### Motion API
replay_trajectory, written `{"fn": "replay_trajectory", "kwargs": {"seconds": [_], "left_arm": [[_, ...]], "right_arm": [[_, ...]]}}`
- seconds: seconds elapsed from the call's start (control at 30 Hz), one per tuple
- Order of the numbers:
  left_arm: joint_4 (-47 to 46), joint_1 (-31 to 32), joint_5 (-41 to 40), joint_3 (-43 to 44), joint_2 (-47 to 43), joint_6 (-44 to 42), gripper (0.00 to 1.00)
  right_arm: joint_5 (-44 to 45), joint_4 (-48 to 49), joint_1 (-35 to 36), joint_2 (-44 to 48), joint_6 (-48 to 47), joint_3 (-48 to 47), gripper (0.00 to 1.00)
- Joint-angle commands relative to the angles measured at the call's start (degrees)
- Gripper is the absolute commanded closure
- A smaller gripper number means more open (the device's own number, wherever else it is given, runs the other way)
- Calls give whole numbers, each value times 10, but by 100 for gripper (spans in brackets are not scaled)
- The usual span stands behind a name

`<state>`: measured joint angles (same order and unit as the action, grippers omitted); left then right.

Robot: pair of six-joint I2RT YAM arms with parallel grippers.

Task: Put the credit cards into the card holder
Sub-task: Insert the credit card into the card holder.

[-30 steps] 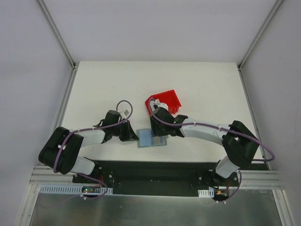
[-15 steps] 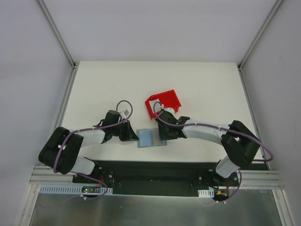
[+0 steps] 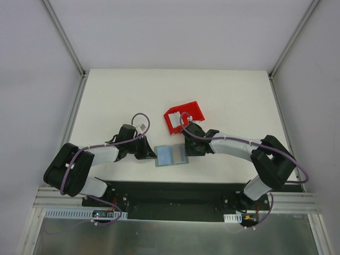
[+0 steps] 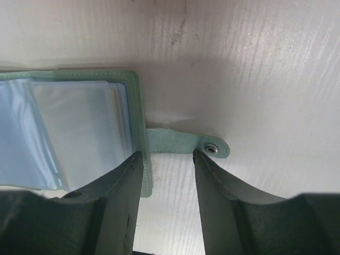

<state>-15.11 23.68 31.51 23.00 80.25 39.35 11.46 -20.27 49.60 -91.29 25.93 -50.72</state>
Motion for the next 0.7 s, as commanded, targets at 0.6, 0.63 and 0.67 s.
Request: {"fn": "replay_trajectory", "kwargs": {"seconds": [0.6,0.63,0.67], "left_arm": [[7,3,9,10,-4,-19,100],[7,3,8,9,-4,-19,100],[7,3,9,10,-4,-19,100]], "right_arm": [[-54,66,43,-23,5,-40,53],[-57,69,44,-28,5,-40,53],[-61,74,44,-32,4,-39,54]]}}
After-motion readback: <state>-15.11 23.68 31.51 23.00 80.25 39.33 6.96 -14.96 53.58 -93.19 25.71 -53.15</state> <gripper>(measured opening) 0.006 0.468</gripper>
